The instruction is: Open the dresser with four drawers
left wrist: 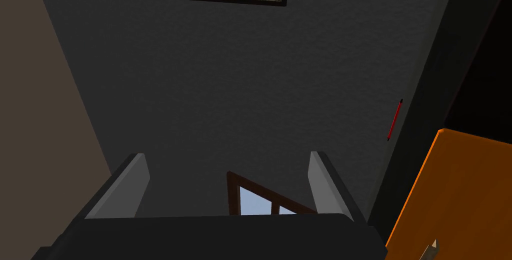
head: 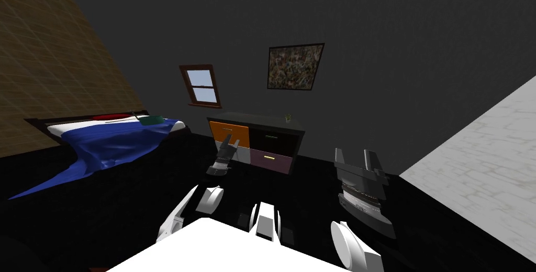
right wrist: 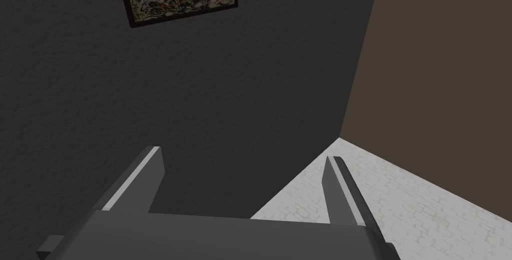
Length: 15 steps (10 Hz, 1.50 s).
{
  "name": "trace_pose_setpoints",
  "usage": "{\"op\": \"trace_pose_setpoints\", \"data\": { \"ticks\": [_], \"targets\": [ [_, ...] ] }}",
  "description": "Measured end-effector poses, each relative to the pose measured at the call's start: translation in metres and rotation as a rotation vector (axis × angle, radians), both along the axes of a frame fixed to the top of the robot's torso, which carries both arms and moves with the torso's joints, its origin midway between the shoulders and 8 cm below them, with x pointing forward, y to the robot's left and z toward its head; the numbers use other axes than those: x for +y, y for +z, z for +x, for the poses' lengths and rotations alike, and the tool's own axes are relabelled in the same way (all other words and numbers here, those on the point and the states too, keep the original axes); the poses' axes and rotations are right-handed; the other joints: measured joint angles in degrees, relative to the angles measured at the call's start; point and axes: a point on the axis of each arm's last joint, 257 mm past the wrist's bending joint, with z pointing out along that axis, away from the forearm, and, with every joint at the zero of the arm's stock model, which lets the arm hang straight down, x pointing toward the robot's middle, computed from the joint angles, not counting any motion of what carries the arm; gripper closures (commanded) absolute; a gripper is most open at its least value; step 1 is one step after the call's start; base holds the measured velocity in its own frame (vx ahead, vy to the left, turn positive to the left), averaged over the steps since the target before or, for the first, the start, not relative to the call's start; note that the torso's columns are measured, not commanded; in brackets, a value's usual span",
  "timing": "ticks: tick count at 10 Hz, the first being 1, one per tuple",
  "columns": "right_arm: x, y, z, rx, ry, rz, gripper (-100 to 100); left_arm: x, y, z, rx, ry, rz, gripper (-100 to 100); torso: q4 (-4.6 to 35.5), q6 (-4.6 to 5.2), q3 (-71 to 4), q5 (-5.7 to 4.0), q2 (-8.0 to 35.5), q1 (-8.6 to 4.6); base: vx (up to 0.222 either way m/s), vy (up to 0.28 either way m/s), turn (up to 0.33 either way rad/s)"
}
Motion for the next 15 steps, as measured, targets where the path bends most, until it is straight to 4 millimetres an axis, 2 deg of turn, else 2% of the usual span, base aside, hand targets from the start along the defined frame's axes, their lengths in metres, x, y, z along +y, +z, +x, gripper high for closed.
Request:
{"op": "trace_pose_setpoints", "data": {
  "ticks": [6, 15],
  "targets": [
    [0.000, 0.000, 0.000, 0.000, 0.000, 0.000, 0, 0.009, -0.059, 0.020, 0.110, 0.010, -0.012, -100, 0.02, 0.00, 0.05, 0.00, 0.09, -0.01, 0.117, -0.028, -0.029],
    [0.000, 0.000, 0.000, 0.000, 0.000, 0.000, 0, 0.016, -0.133, 0.036, 0.249, 0.016, -0.009, -100, 0.03, -0.01, 0.07, 0.00, 0.11, 0.00, 0.105, -0.025, -0.028]
  ]
}}
